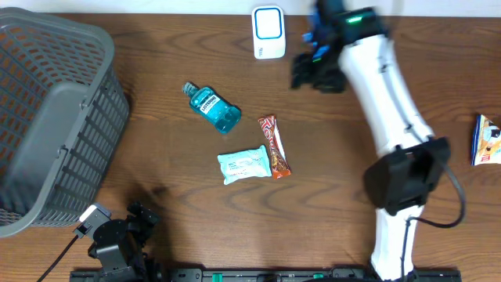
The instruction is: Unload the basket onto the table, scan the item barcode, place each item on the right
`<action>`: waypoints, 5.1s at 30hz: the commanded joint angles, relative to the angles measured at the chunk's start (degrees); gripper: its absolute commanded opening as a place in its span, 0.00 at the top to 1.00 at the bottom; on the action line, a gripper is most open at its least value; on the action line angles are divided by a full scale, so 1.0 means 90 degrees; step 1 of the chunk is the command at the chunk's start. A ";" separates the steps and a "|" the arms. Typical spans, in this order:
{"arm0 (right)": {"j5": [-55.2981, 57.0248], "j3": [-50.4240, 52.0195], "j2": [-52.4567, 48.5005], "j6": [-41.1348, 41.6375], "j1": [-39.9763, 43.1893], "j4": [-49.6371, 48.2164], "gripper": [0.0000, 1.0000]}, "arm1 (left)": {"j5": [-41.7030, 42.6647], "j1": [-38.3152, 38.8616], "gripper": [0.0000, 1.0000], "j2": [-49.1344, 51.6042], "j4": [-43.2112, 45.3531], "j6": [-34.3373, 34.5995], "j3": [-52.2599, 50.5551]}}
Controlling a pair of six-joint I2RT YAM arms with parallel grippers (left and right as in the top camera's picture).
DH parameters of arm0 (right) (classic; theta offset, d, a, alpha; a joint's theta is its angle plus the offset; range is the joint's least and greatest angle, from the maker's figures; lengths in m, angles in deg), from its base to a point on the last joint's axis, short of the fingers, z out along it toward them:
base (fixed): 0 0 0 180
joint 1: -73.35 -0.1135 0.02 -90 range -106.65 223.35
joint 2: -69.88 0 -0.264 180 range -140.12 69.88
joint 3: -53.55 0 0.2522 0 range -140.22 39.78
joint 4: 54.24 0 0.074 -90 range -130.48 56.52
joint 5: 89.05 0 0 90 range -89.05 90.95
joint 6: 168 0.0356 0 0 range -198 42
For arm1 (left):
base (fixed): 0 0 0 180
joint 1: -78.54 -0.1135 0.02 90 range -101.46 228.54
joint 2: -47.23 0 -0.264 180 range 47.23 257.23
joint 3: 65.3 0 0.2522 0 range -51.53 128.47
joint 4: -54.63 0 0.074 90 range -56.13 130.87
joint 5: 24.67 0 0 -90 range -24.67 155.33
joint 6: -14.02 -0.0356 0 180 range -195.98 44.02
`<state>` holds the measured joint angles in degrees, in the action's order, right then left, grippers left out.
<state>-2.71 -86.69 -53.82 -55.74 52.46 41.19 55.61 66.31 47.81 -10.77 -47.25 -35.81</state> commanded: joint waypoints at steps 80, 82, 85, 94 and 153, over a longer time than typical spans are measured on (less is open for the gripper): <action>-0.4709 0.2280 0.0245 0.0418 0.0216 0.1761 0.99 | -0.0015 -0.0022 0.02 -0.0032 -0.0202 -0.0039 -0.0051; -0.4189 0.2280 0.0245 0.0425 0.0236 0.1659 0.99 | -0.0015 -0.0022 0.02 -0.0032 -0.0202 -0.0036 -0.0051; -0.1683 0.2280 0.0245 0.0425 0.0262 0.0918 0.99 | -0.0015 -0.0022 0.02 -0.0032 -0.0202 -0.0036 -0.0051; -0.0102 0.2951 0.0243 -0.0119 -0.0104 -0.1246 0.99 | -0.0015 -0.0022 0.02 -0.0032 -0.0202 -0.0036 -0.0051; 0.1897 0.4410 0.0843 0.0619 -0.0551 -0.1404 0.99 | -0.0015 -0.0022 0.02 -0.0032 -0.0202 -0.0036 -0.0051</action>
<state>19.43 -43.65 -49.18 -52.26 47.04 28.29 55.59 66.31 47.81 -10.77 -47.25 -35.81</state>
